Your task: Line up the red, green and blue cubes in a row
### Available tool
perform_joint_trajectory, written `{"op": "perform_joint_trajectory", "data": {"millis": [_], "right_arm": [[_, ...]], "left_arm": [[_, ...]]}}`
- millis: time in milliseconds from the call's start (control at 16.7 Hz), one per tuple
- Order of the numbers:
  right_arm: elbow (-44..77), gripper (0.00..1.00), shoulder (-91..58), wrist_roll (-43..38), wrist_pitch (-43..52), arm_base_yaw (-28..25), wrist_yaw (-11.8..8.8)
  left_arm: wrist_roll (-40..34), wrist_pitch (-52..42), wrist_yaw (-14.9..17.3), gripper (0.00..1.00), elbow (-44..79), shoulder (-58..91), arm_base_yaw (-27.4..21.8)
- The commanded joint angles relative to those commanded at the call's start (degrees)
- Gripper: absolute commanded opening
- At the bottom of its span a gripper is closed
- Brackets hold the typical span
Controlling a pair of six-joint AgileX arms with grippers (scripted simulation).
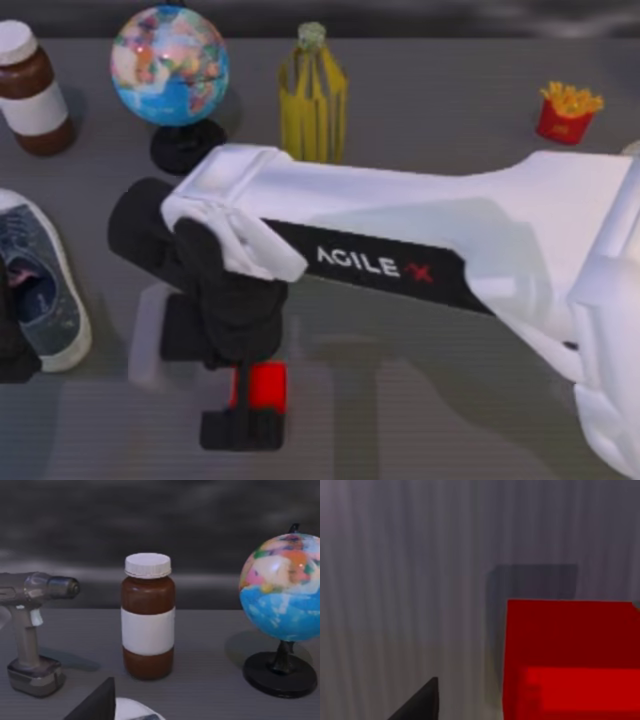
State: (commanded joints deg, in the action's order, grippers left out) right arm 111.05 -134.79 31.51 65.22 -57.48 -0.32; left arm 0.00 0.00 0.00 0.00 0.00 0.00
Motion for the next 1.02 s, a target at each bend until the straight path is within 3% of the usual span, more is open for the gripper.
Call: {"op": "perform_joint_trajectory", "data": {"millis": [420,780,1020], "right_arm": [[9.94,1.00,1.78,0.08,12.09,-0.21,-0.04],[8.42,1.00,3.25,-0.26,10.69,0.85,-0.21],[0.09,1.00,13.56,-2.62,3.54,5.80,-1.02]], "left_arm": [[0.00,0.00,0.00,1.00,0.00,0.00,0.00],[-0.21,-1.19,-0.01,1.00,1.65,1.64,-0.47],[-1.38,-7.96,0.05,1.00,11.92,11.90,-3.33]]}}
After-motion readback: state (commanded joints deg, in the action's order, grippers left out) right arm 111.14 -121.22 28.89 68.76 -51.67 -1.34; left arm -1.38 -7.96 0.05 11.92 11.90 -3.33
